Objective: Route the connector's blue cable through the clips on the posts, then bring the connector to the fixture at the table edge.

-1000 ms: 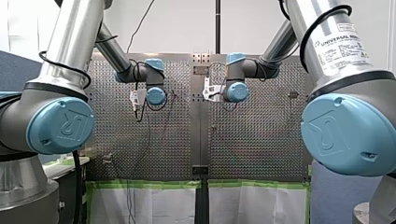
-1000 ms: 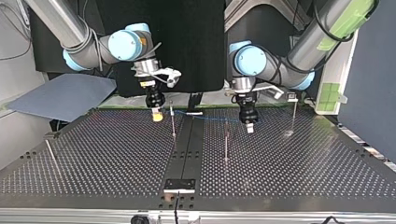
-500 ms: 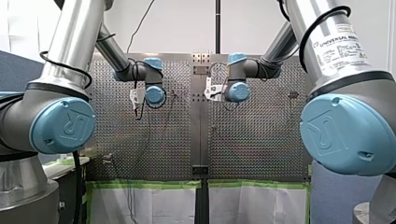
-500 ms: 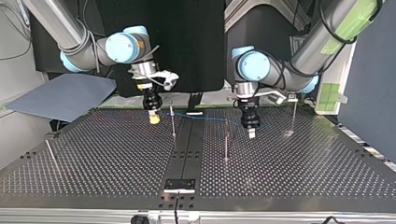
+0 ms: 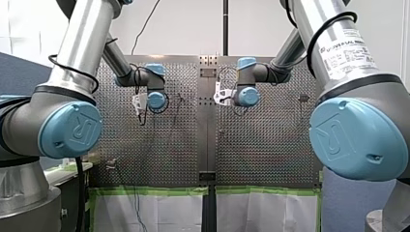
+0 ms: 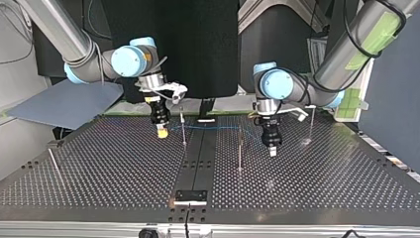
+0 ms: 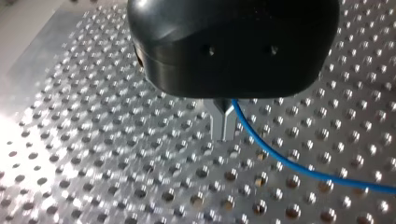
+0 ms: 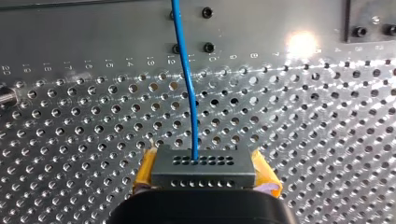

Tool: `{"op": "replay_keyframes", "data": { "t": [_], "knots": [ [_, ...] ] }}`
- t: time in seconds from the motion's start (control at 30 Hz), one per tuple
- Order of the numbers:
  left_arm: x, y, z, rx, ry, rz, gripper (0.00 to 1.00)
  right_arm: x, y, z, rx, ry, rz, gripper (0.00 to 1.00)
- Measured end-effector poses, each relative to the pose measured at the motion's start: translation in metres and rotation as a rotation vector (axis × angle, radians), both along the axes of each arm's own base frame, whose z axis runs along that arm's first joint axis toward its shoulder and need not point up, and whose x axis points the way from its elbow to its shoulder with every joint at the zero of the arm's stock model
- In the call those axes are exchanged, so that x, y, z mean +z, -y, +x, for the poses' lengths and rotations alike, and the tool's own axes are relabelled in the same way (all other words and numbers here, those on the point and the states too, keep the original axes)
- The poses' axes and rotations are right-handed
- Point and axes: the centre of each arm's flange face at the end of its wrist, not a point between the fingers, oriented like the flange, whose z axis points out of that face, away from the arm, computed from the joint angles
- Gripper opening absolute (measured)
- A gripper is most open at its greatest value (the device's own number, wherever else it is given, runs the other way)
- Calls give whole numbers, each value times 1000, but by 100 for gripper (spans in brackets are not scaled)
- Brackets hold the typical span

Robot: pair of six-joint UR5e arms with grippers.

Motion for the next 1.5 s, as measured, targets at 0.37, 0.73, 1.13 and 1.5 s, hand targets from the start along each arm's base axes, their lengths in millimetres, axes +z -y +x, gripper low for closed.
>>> {"op": "replay_keyframes", "data": {
  "t": [0.37,0.73,1.13,1.5],
  "knots": [
    [0,-6,8,-1,3,-6,2,-1,25,8,1,1,-6,0],
    [-2,-2,26,-21,-4,-15,2,19,52,0,-2,26,-35,0],
    [1,-4,29,-25,2,-24,2,22,69,-4,45,28,-41,0],
    [1,-3,29,-35,1,-24,7,-3,74,3,94,-29,17,0]
  ]
}}
